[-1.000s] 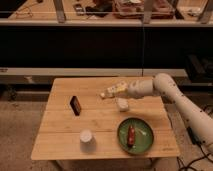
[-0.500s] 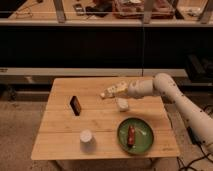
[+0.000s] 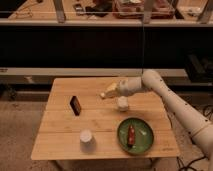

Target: Knock the eraser over

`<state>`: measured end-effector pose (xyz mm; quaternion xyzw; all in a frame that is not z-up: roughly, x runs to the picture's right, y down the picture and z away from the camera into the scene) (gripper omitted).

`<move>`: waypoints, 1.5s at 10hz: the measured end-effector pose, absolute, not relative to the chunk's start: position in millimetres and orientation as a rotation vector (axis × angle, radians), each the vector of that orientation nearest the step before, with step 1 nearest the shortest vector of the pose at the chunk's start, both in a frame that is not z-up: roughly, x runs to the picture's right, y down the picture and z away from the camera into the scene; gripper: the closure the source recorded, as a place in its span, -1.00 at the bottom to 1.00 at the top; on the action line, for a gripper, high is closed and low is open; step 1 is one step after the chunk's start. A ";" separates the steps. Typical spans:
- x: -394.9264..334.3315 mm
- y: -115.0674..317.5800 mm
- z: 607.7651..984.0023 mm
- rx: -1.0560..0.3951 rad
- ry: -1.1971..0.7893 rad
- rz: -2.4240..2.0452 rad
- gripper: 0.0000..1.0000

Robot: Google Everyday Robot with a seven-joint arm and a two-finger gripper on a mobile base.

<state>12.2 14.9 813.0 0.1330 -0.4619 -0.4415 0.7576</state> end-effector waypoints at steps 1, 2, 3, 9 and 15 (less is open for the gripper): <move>-8.7 15.2 821.6 0.299 -1.027 -1.003 0.86; -22.4 13.9 832.9 0.310 -1.038 -1.026 0.86; -31.3 12.0 842.6 0.319 -1.045 -1.036 0.86; -77.1 -2.8 894.9 0.367 -1.071 -1.030 0.86; -120.3 1.6 917.1 0.376 -1.075 -1.085 0.86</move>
